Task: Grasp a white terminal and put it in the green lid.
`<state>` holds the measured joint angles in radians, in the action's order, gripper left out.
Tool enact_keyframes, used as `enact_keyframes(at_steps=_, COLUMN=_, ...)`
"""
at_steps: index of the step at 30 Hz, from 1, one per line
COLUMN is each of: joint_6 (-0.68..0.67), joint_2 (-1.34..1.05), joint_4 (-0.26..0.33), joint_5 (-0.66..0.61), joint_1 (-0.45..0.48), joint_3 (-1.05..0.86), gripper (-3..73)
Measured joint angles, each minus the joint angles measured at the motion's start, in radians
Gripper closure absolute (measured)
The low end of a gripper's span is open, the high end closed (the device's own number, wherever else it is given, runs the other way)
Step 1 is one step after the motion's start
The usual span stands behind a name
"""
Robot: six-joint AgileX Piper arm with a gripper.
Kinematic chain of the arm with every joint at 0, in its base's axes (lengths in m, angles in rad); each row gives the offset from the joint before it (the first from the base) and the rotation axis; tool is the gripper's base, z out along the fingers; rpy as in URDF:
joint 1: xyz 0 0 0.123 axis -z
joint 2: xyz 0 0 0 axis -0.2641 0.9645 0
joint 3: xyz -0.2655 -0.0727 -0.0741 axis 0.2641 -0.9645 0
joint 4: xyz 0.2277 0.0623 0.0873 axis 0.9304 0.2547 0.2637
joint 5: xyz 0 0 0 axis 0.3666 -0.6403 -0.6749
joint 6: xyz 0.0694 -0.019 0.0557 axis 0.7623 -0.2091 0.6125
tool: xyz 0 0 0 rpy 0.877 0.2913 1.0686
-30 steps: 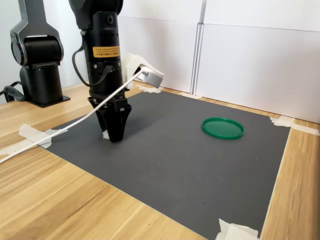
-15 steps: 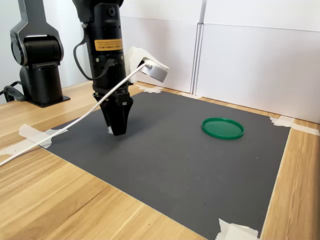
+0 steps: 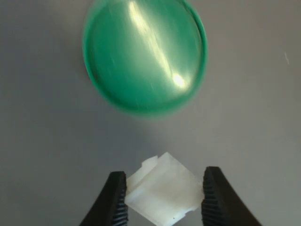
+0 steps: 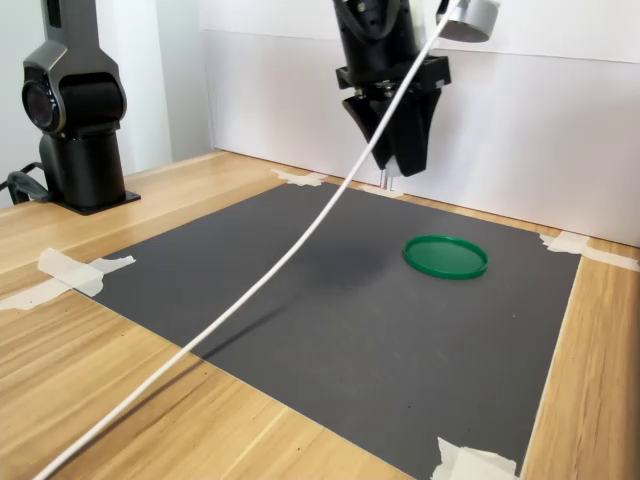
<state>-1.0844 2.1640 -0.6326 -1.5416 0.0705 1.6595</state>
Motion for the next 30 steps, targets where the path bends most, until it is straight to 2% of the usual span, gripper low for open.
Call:
enact_keyframes(at_steps=5, joint_6=0.094, joint_2=0.127, joint_4=-0.014, joint_5=0.006, joint_1=-0.068, joint_3=0.07, gripper=32.6)
enact_keyframes(at_steps=9, joint_6=0.144, joint_2=0.202, joint_4=-0.041, joint_5=0.034, joint_1=-0.08, joint_3=0.079, gripper=32.6)
enact_keyframes(at_steps=15, joint_6=0.157, joint_2=0.236, joint_4=-0.093, joint_5=0.051, joint_1=-0.08, joint_3=0.079, gripper=32.6)
enact_keyframes(at_steps=24, joint_6=0.157, joint_2=0.249, joint_4=-0.093, joint_5=0.066, joint_1=-0.08, joint_3=0.079, gripper=32.6)
enact_keyframes(at_steps=27, joint_6=0.157, joint_2=0.251, joint_4=-0.094, joint_5=0.066, joint_1=-0.08, joint_3=0.079, gripper=28.4)
enact_keyframes(at_steps=30, joint_6=0.157, joint_2=0.25, joint_4=-0.095, joint_5=0.066, joint_1=-0.08, joint_3=0.079, gripper=17.2)
